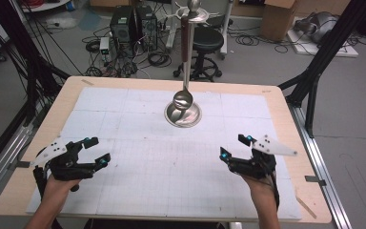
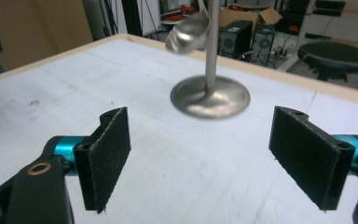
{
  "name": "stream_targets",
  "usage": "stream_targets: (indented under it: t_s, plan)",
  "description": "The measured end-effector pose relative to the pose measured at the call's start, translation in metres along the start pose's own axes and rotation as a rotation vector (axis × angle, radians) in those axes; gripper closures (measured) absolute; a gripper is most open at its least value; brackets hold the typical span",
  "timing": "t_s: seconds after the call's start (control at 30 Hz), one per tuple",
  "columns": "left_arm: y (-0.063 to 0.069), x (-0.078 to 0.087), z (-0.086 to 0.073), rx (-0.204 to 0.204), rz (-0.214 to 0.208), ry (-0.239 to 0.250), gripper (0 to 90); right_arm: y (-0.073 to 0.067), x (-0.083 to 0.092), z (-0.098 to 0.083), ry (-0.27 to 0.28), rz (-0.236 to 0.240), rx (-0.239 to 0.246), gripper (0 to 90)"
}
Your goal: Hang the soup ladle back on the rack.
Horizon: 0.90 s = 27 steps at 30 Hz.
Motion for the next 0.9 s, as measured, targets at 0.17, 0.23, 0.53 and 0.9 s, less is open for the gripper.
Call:
stream_targets:
  t_s: [0.17,0.23,0.53,0.9]
  plan:
    - [0.001,0.001,0.000,-0.007,0.001,-0.002,16.7,-0.004,0.020,-0.021,0.024,-0.030,-0.019,19.1]
    - [0.002,0.001,-0.001,-0.008,0.001,-0.004,16.7,-0.005,0.024,-0.027,0.021,-0.045,-0.021,18.8]
    - [0.007,0.002,-0.003,-0.017,-0.008,-0.007,16.8,-0.009,0.032,-0.032,0.043,-0.046,-0.029,18.8]
    - [0.011,0.002,-0.004,-0.015,-0.012,-0.009,16.8,-0.014,0.029,-0.034,0.029,-0.038,-0.023,18.8]
Point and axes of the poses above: each handheld gripper's, and its own axes: x roughly backward along the jaws, z roughly out of its top, y roughly to its right, the point moved 1 cm from there along -x, roughly forward along the jaws, and after that the axes turned 6 degrees about z, right-handed, at the moved point
